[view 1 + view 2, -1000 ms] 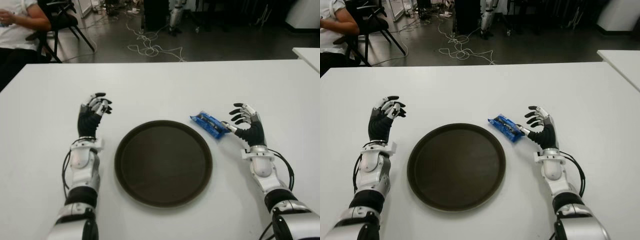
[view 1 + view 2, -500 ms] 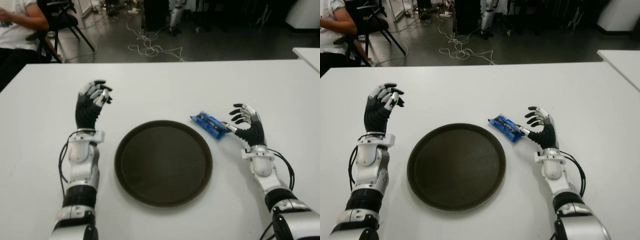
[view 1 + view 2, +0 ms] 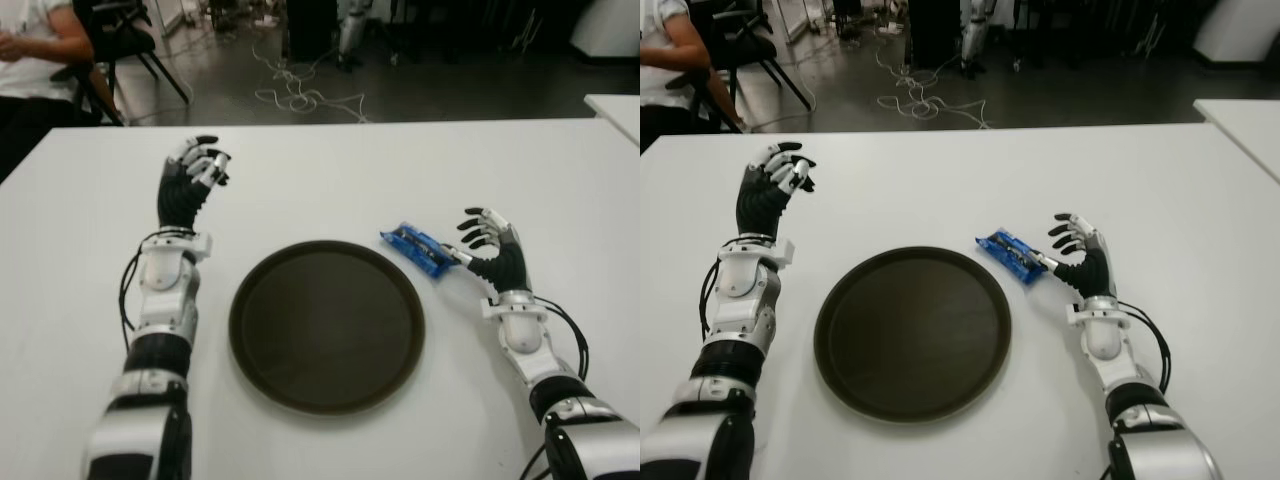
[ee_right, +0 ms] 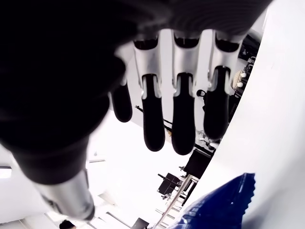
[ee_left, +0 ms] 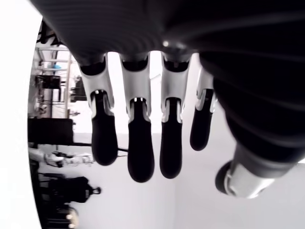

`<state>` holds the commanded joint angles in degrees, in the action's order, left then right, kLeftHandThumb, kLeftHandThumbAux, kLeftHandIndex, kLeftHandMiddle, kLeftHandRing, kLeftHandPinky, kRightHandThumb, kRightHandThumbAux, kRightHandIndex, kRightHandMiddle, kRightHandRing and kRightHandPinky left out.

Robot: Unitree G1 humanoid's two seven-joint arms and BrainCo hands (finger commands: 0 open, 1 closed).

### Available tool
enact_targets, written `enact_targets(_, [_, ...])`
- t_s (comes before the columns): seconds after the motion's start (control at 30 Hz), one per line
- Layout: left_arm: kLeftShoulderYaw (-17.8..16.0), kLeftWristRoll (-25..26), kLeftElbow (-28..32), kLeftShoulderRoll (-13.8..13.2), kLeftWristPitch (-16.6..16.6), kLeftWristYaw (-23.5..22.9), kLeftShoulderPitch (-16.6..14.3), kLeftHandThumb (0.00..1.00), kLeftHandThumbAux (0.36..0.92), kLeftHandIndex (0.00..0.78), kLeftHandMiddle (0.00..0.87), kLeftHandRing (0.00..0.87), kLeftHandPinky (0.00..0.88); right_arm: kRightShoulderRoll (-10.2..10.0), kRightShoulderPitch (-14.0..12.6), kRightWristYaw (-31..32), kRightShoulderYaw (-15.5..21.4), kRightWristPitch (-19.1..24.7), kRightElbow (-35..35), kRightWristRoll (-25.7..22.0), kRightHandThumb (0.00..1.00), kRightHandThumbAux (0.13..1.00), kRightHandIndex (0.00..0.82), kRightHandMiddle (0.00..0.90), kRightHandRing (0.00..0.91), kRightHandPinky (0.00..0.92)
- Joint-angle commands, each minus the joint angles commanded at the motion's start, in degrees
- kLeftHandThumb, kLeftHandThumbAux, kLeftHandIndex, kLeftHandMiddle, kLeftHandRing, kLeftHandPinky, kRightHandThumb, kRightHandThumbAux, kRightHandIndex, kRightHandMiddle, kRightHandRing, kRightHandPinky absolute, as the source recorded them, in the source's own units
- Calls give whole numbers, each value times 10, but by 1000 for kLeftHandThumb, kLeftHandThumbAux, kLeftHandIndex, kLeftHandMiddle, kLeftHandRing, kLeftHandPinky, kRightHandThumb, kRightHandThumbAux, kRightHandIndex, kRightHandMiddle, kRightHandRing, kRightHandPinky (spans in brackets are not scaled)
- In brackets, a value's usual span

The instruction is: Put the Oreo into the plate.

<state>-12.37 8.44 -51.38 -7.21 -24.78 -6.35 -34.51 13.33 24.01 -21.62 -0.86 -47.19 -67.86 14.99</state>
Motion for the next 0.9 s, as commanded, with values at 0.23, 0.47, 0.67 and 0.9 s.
enact_targets(0.23, [-15, 7, -65, -11, 24, 4, -35, 935, 662, 423, 397, 525, 541, 1, 2, 4, 0, 6, -2, -1, 130, 806, 306, 457, 490, 511])
enact_targets(0.47, [-26, -6, -188, -38, 37, 16, -65, 934, 663, 427, 393, 518, 546, 1, 0, 15, 1, 1, -1, -6, 126, 811, 299, 449, 482, 505])
enact_targets(0.67, [-28, -14, -219, -41, 39, 27, -78, 924, 674, 343, 431, 539, 539, 2, 3, 22, 3, 0, -3, -7, 137, 806, 305, 455, 484, 509])
enact_targets(0.9, [-30, -15, -230, -38, 48, 40, -91, 924, 676, 315, 451, 557, 572, 6, 6, 13, -1, 3, -8, 2, 123, 813, 301, 444, 473, 497])
